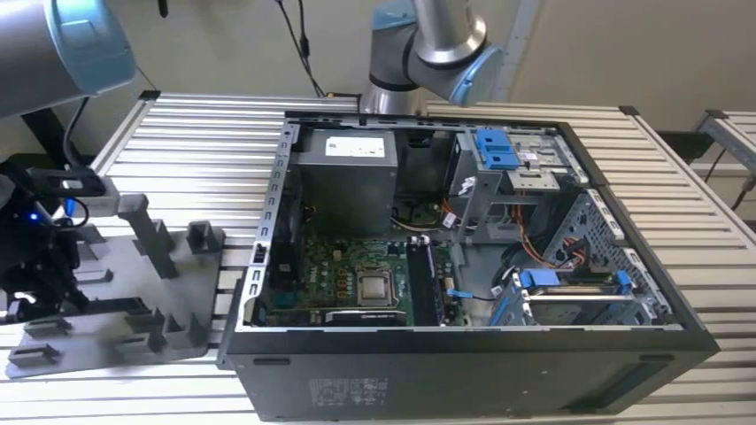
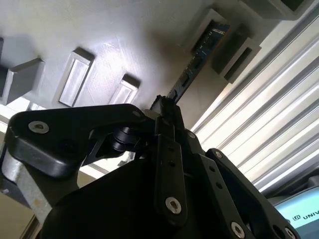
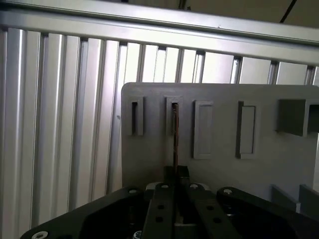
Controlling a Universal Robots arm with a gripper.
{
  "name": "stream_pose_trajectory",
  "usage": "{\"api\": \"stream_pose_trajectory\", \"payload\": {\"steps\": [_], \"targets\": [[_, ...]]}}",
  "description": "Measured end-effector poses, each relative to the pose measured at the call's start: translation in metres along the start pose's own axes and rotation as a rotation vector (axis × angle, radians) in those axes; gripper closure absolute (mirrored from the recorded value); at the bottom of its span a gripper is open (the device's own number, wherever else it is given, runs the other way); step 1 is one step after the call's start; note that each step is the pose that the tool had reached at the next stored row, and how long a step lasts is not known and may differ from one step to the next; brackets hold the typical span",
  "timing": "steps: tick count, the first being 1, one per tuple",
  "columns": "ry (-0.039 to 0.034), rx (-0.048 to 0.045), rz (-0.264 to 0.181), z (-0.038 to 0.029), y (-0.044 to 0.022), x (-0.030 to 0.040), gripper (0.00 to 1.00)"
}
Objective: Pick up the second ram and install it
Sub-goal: 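Pick up the second ram and move it above second insertion slot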
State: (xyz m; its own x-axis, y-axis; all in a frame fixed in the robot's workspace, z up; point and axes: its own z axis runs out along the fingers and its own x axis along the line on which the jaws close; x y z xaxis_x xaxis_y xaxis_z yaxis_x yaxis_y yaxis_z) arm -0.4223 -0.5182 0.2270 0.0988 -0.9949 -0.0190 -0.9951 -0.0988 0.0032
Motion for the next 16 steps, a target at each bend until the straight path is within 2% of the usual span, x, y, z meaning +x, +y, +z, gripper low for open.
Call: {"api": "stream_pose_trajectory", "payload": {"steps": [10, 16], "targets": [[-0.0001, 0.0003, 0.005, -0.0075, 0.0000, -0.0002, 0.86], [-0.0001, 0.0003, 0.009, -0.0153, 0.0001, -0.0003, 0.86]]}}
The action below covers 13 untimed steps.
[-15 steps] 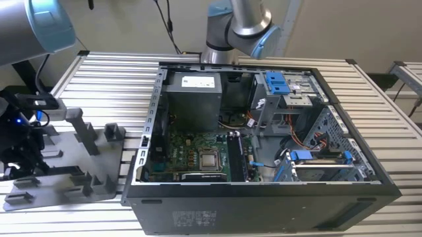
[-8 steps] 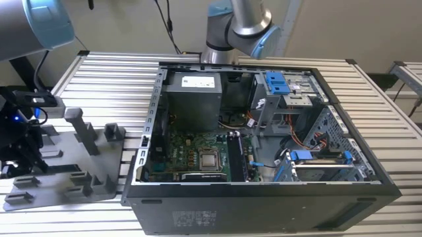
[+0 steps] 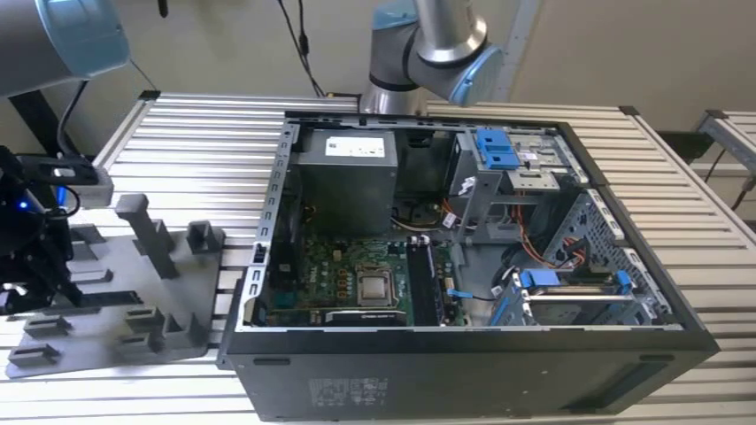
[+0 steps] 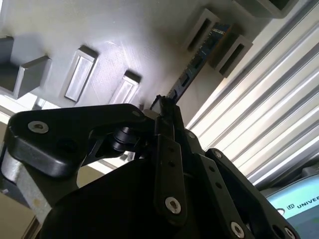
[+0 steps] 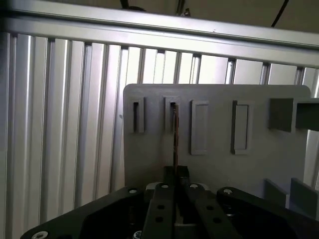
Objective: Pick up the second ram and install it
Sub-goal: 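Pick up the second ram and move it above second insertion slot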
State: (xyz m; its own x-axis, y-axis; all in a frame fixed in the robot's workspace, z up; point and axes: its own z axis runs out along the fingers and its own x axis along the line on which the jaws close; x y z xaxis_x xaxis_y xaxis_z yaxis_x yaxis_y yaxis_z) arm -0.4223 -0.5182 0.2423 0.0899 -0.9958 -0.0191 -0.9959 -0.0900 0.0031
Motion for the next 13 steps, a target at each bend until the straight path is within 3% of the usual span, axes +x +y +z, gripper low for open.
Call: {"api": "stream_pose_trajectory", "payload": {"steps": [13], "targets": [[0.0000, -0.0001, 0.000, -0.0271, 0.0000, -0.0005, 0.86]]}}
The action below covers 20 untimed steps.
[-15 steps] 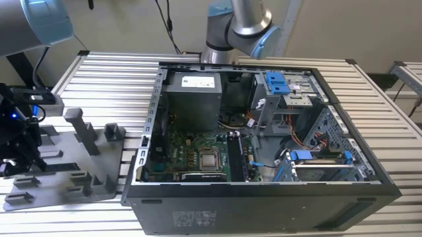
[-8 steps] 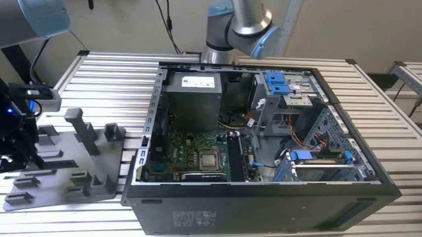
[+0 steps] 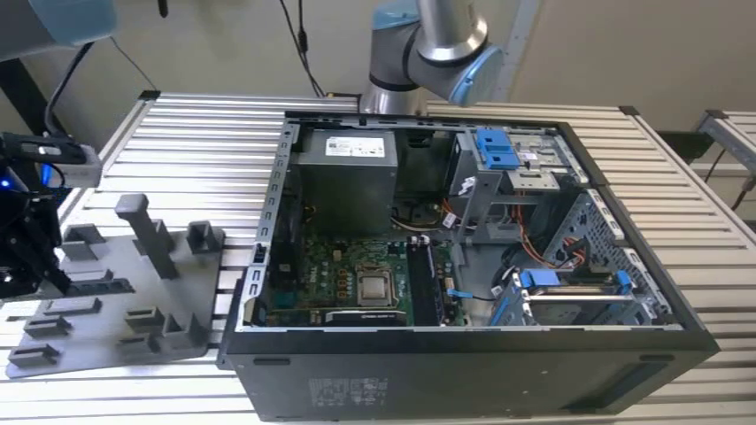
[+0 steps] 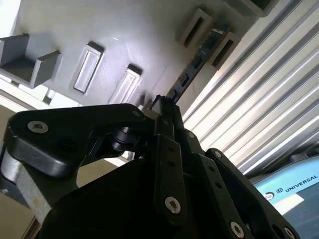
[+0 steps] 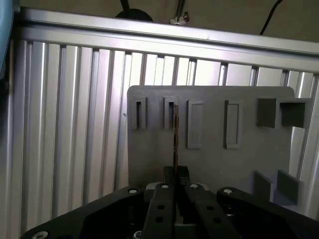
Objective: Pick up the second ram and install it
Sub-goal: 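Pick up the second ram and move it above second insertion slot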
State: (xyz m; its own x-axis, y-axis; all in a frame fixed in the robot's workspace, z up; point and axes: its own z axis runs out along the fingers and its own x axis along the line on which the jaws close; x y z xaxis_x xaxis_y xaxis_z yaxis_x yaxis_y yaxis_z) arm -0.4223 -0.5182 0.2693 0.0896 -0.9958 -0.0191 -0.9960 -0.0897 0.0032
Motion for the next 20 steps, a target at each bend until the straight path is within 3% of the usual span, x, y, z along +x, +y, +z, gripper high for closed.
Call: {"api": "stream_pose_trajectory", "payload": {"steps": [20], "targets": [[0.0000, 0.0001, 0.000, -0.0442, 0.0002, -0.0009, 0.86]]}}
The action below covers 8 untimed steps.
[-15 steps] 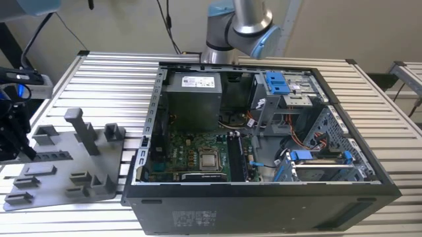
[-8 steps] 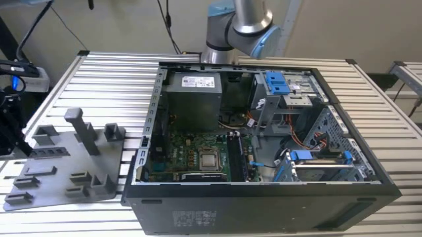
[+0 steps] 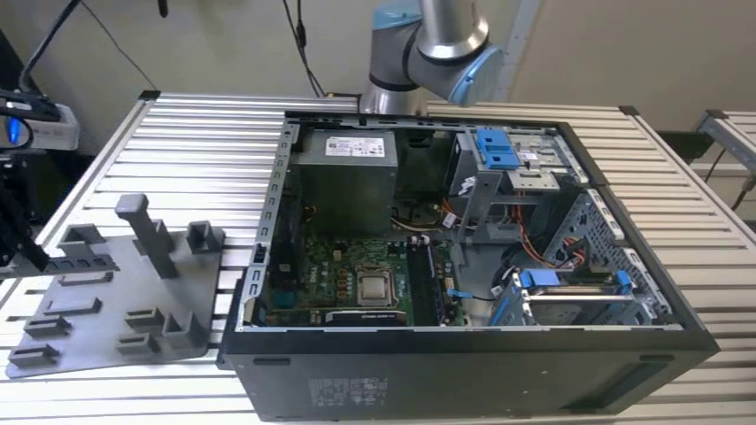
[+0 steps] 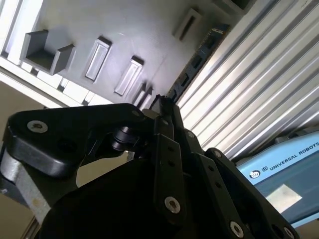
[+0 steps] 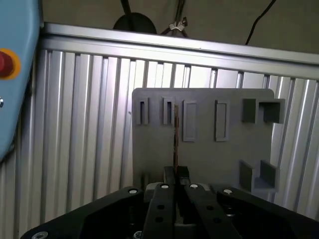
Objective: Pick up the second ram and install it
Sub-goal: 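Pick up the second ram and move it above second insertion slot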
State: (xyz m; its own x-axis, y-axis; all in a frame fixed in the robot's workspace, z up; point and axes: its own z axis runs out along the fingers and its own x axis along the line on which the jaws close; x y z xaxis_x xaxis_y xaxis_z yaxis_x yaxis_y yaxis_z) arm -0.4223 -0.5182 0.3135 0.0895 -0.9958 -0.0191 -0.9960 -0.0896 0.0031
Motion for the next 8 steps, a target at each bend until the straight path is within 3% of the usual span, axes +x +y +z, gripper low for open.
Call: {"api": "stream_pose_trajectory", "payload": {"steps": [8], "targets": [[0.0000, 0.0000, 0.000, -0.0203, 0.0000, -0.0004, 0.86]]}}
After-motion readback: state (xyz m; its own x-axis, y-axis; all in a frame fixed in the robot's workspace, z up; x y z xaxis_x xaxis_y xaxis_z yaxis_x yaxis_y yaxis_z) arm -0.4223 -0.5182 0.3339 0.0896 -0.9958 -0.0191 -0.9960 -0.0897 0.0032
